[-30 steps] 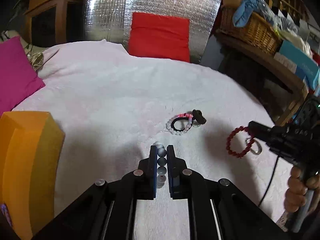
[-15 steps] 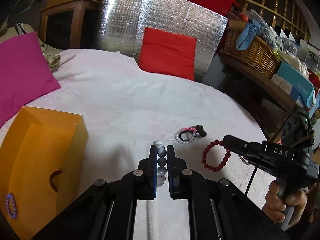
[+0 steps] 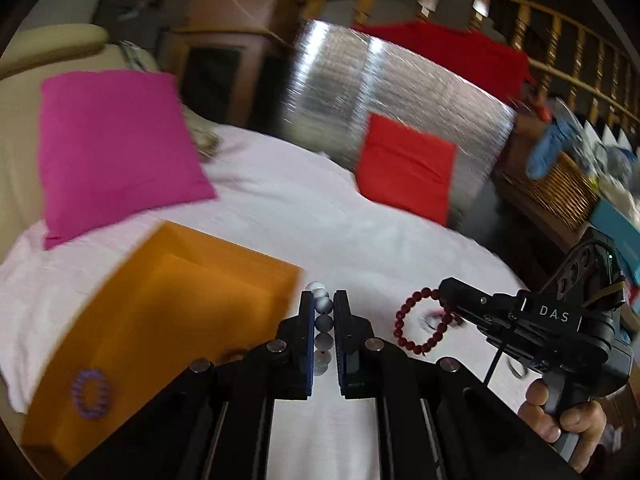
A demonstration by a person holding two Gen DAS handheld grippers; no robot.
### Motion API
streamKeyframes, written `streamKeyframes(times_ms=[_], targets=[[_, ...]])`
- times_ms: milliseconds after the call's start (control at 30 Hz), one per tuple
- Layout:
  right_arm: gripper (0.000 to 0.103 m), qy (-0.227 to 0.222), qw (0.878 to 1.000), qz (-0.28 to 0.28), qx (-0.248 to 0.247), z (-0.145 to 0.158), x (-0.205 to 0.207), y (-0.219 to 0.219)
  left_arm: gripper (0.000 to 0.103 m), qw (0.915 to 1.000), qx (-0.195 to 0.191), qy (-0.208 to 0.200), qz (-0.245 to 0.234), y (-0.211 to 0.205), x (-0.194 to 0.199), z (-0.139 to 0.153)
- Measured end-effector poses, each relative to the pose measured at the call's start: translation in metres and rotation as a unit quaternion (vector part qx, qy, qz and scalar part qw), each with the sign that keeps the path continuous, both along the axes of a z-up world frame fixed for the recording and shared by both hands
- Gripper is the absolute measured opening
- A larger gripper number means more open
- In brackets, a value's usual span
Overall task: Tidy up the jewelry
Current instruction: 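Carry the red and white bead bracelets over the orange box with both tools, then open the right tool over the box while the left tool releases the white bracelet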
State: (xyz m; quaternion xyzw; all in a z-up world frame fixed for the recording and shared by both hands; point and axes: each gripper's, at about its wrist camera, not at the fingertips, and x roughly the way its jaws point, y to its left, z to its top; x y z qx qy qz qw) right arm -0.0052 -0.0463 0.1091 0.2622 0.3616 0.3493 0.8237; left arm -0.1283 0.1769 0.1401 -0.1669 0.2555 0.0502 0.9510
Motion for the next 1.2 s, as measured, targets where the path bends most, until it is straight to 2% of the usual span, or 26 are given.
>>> streamKeyframes(times_ms=[133,267,400,500,633,767,867,900,933,1100,1200], targets=[[0.011,-0.001,0.999,0.037,-0.003,0.008,0.001,0.055,0.009,0.9984,-0.008,0.019,0.053,0.046,-0.008,-0.009],[0.011,-0.002,0.997,0.072,-0.025,0.009,0.002,0.109,0.009,0.9926,-0.016,0.072,0.096,0.084,-0.006,-0.033],[0.011,0.007,0.994,0.094,-0.048,-0.001,0.008,0.156,0.009,0.9855,-0.022,0.131,0.105,0.097,0.002,-0.058],[0.011,0.016,0.991,0.109,-0.078,-0.014,0.016,0.189,0.010,0.9792,-0.035,0.177,0.093,0.100,0.013,-0.078],[0.011,0.032,0.984,0.120,-0.132,-0.035,0.027,0.222,0.010,0.9752,-0.036,0.202,0.082,0.095,0.019,-0.091],[0.014,0.051,0.979,0.110,-0.162,-0.051,0.037,0.227,0.011,0.9705,-0.028,0.223,0.087,0.094,0.020,-0.094],[0.014,0.050,0.980,0.093,-0.168,-0.051,0.041,0.220,0.029,0.9673,-0.032,0.232,0.098,0.097,0.020,-0.095],[0.014,0.049,0.981,0.089,-0.163,-0.048,0.042,0.216,0.039,0.9671,-0.029,0.230,0.105,0.097,0.019,-0.094],[0.014,0.043,0.983,0.081,-0.156,-0.045,0.042,0.208,0.046,0.9674,-0.024,0.226,0.112,0.097,0.017,-0.091],[0.014,0.003,0.987,0.050,-0.150,-0.024,0.031,0.170,0.058,0.9739,0.016,0.186,0.129,0.087,0.012,-0.074],[0.014,-0.005,0.989,0.034,-0.145,-0.014,0.024,0.145,0.059,0.9769,0.046,0.161,0.134,0.071,0.012,-0.062]])
